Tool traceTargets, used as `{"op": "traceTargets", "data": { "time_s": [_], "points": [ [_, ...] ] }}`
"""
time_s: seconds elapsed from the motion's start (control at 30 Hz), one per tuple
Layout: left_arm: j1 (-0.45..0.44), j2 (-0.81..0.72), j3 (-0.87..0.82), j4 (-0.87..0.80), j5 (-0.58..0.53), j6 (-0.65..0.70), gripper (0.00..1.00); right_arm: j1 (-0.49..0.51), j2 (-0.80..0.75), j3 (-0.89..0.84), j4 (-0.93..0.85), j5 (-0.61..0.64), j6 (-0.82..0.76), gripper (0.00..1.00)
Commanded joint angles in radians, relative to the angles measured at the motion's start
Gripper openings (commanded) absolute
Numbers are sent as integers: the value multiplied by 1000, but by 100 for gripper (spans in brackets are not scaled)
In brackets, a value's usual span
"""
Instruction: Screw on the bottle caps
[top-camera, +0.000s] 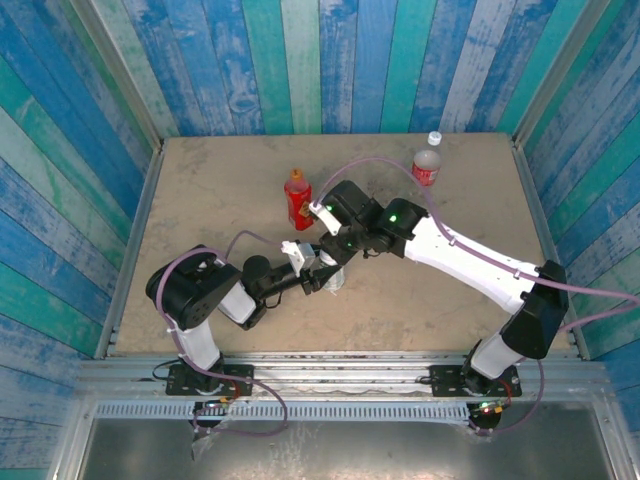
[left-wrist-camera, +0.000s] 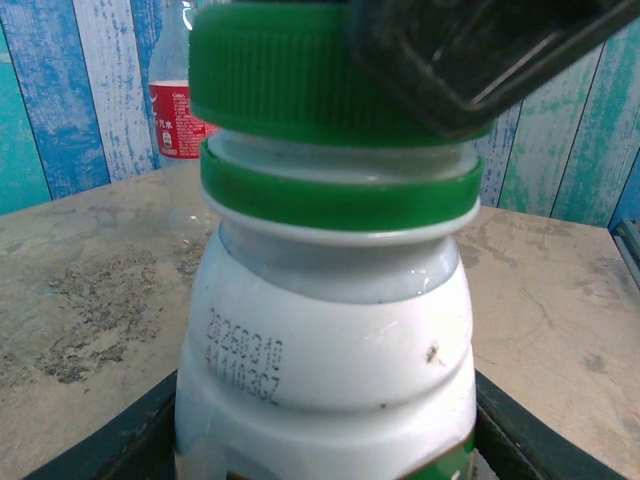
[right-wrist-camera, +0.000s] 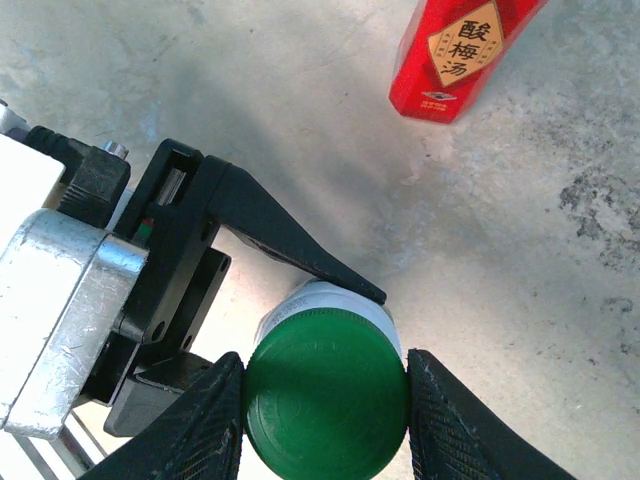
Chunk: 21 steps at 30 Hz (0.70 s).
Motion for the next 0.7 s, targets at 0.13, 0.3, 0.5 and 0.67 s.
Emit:
{"op": "traceTargets", "data": {
  "time_s": [0.13, 0.3, 0.5, 0.67],
  "points": [
    [-7, 6, -7, -91, 23, 12, 60, 35, 36, -3, -74, 43, -15, 42],
    [-7, 9, -9, -89, 25, 12, 60, 34, 27, -13, -66, 47, 4, 43],
    [-7, 4, -10, -90, 24, 9, 60, 22, -21, -65, 8, 8, 59, 44],
    [-7, 4, -10, -90, 23, 9, 60, 19, -30, -90, 20, 2, 78, 45]
  ]
}}
